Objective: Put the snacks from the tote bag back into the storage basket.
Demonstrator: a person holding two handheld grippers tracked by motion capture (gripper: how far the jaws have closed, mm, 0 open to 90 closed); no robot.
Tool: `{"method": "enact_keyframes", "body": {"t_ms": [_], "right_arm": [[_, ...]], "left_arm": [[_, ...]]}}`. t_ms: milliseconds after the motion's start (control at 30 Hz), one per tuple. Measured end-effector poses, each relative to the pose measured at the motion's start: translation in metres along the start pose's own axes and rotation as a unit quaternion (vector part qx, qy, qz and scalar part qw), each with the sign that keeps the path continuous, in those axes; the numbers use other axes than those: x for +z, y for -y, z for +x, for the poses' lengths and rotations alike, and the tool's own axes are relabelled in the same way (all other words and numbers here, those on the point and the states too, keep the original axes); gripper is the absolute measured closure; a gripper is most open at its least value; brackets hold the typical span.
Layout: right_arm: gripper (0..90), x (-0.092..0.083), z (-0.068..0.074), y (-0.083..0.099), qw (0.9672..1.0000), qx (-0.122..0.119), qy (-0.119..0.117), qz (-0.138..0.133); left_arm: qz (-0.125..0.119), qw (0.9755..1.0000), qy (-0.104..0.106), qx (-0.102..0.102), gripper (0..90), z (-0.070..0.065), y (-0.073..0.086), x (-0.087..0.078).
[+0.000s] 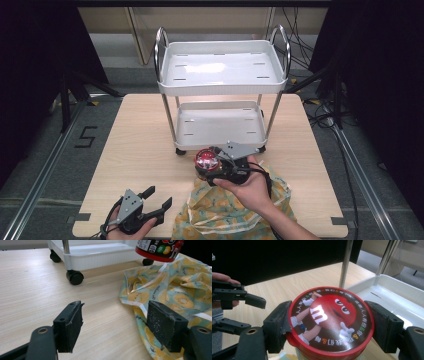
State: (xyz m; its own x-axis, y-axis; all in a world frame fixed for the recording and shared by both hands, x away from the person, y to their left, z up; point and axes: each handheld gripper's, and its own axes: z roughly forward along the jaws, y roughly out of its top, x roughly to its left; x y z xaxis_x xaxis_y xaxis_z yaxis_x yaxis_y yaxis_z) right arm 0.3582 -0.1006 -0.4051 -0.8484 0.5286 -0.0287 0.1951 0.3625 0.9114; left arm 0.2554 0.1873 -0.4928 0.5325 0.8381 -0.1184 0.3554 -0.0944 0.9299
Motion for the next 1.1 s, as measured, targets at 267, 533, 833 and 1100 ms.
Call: {"method": "enact_keyframes", "body": {"t_ms": [267, 533, 833, 1100], "right_arm": [[26.9, 0.003, 0.001, -0.003, 1.0, 0.008, 0.005, -0.003], [26.9, 0.007, -0.001, -0.005, 1.0, 0.003, 0.008, -0.001], [26.9, 0.009, -0.002, -0.006, 0.9999, 0.01, 0.009, 0.005], [26.9, 0.011, -0.004, -0.007, 0.9999, 0.002, 0.016, 0.0]], "left_arm": [[0.003, 1.0, -0.008, -0.001, 28.4, -0.001, 0.0, -0.002], [0.003, 1.0, -0.006, 0.001, 28.4, 0.0, 0.0, -0.002], [0.001, 1.0, -0.006, 0.004, 28.3, 0.001, -0.001, -0.002], [-0.007, 1.0, -0.006, -0.002, 28.3, 0.001, 0.0, -0.002]]}}
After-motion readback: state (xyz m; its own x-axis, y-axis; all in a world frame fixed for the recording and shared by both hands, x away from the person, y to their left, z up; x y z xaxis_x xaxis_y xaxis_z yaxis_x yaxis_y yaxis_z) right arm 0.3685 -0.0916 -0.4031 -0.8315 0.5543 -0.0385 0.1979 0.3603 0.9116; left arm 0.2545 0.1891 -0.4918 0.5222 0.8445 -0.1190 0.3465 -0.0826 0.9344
